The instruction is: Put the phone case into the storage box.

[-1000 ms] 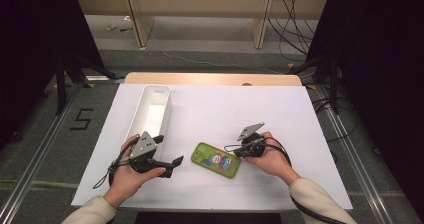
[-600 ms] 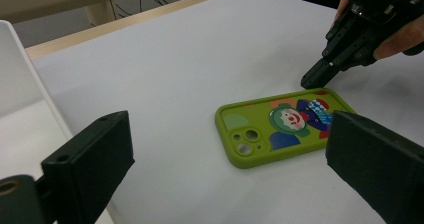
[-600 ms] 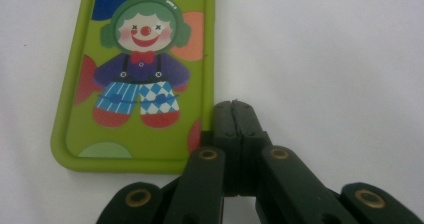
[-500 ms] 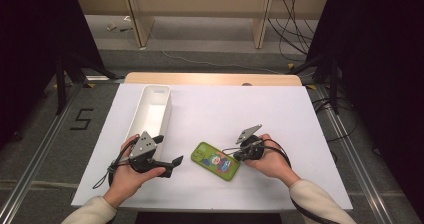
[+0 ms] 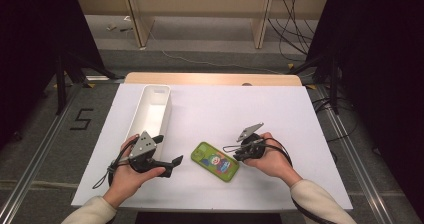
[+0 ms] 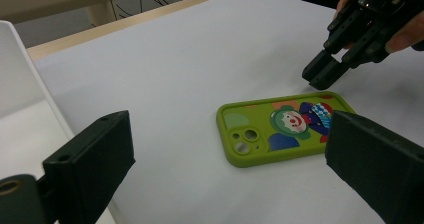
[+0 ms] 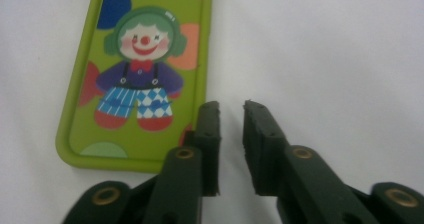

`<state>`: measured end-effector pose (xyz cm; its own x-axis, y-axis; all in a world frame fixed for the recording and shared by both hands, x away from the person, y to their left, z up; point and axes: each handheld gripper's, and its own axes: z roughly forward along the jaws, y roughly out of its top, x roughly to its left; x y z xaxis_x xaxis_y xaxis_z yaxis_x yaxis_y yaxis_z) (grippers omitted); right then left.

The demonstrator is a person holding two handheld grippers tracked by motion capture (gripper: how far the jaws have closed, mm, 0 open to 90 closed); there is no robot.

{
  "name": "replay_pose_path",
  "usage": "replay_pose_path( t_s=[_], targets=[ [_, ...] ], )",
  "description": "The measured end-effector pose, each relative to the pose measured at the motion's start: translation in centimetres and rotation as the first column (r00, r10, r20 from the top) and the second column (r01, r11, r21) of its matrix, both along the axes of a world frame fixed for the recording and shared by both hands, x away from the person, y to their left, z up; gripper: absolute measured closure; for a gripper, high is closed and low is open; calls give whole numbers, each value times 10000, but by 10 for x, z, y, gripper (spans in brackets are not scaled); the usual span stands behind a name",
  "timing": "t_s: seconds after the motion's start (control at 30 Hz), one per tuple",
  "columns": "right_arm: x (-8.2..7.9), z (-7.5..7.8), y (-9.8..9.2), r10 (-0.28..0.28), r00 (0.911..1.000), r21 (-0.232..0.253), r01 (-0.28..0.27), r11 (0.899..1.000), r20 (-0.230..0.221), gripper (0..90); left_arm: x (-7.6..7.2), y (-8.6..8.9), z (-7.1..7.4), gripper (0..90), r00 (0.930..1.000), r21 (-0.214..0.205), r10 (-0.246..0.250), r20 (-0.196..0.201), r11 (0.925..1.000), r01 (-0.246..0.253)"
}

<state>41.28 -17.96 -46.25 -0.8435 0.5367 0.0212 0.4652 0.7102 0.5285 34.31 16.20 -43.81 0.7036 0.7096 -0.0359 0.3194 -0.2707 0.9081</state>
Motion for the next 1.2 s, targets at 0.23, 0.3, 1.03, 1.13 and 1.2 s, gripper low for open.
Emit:
replay_pose_path(
  t_s=[0.23,0.3,1.03,1.13,1.2],
  targets=[
    [0,10,1,-949,9955,484,948,9943,4,369,0,-1,0,50,10000,-20,7,-29,10000,-7],
    [-2,11,4,-1076,9942,379,1075,9935,8,251,0,-1,0,50,10000,-2,11,-26,10000,-11],
    [-7,12,57,-35,9996,-431,22,9991,-294,36,1,-2,0,48,10000,36,-4,-35,10000,4],
    [-7,10,62,-8,9989,-626,-21,9980,-468,37,1,-2,-1,48,10000,39,-10,-53,10000,10],
    [-6,9,65,6,9984,-718,-46,9974,-559,36,1,-2,-1,48,10000,16,-9,-78,10000,9]
  ],
)
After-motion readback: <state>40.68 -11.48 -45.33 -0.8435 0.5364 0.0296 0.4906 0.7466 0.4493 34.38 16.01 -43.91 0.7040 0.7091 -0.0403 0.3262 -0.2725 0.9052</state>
